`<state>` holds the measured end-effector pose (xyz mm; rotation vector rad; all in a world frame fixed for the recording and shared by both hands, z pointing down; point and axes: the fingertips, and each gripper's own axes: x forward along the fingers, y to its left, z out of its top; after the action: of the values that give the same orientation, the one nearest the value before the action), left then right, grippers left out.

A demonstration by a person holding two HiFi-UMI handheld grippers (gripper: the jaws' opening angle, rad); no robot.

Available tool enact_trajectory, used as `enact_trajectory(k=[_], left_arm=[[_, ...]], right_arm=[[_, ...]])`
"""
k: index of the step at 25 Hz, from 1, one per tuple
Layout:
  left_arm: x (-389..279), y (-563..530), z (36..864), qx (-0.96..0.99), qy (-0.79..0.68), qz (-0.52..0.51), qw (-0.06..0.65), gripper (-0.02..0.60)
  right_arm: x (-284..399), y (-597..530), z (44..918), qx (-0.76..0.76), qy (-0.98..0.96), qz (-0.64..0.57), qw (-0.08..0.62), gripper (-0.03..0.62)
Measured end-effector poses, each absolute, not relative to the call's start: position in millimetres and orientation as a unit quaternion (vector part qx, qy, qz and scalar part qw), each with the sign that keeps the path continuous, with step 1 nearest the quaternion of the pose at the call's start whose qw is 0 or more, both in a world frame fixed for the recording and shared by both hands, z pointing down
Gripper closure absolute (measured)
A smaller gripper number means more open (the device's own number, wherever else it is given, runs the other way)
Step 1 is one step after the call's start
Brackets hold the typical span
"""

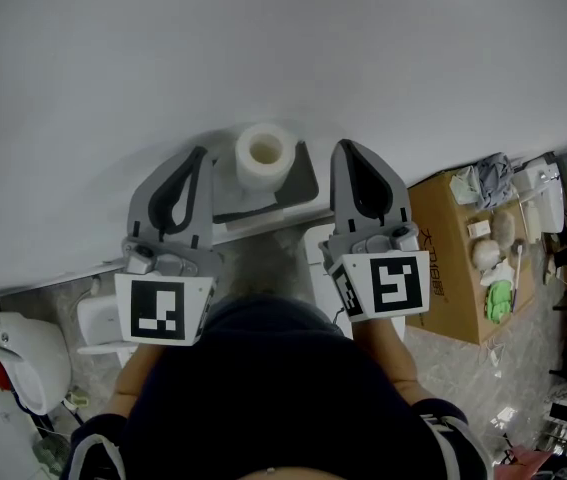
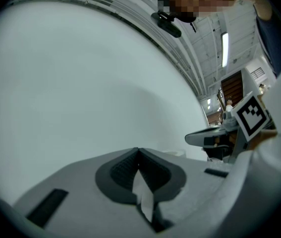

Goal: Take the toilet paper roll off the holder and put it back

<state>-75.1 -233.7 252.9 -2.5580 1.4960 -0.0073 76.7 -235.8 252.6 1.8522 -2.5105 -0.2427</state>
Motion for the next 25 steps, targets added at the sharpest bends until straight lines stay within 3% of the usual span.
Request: enact_trajectory(k=[25], left_arm=[[-77.7,-233.9,258.7,-0.862,0.500,-0.005,0.088,0.583]], right_arm=[[75.7,-234.5,259.3,0.599,-0.797,-0.073,0.000,0.579]])
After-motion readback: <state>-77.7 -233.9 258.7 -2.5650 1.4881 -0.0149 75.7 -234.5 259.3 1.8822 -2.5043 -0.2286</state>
